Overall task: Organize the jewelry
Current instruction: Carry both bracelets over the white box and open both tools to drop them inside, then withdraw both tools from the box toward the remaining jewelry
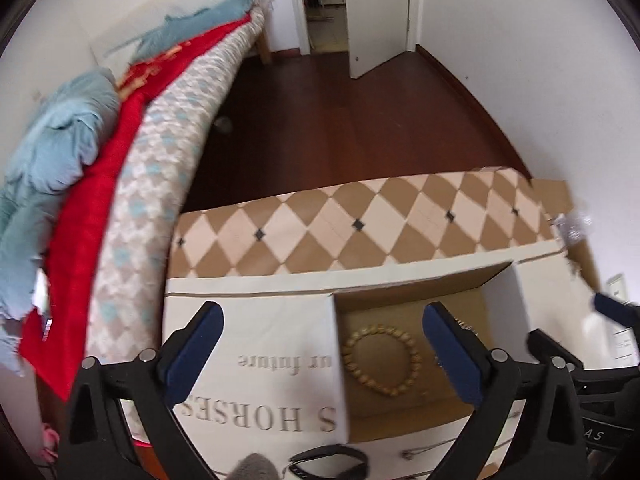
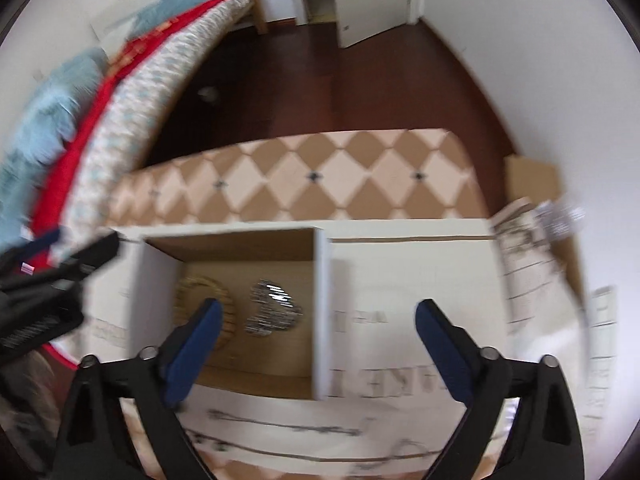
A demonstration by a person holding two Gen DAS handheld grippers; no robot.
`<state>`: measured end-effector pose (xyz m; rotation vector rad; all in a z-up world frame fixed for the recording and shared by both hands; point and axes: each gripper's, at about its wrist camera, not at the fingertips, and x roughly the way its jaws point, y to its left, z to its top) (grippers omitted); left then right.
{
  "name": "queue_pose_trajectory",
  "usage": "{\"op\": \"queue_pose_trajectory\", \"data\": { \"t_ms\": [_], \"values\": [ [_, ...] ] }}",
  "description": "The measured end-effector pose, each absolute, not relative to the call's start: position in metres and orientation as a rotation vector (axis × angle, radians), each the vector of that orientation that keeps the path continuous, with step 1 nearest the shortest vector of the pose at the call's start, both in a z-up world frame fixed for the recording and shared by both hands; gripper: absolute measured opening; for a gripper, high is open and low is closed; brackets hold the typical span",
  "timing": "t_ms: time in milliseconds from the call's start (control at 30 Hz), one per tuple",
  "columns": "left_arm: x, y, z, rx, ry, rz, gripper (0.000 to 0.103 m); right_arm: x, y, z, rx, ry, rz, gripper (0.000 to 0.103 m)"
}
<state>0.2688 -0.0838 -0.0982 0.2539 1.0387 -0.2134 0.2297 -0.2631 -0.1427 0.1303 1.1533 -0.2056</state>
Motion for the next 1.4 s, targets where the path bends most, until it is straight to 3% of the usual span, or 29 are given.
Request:
{"op": "queue_pose_trajectory", "data": {
  "t_ms": [533, 1400],
  "values": [
    [0.217, -0.062, -0.111, 0.248, 1.022, -0.148, 0.102, 0.188, -0.245, -0.145, 0.053, 1.11, -0.284, 0.103],
    [0.106, -0.014, -0.017, 0.138, 0.8, -0.125, 0.102, 0.074, -0.212, -0.037, 0.071, 0.865, -0.281, 0.103]
  ]
}}
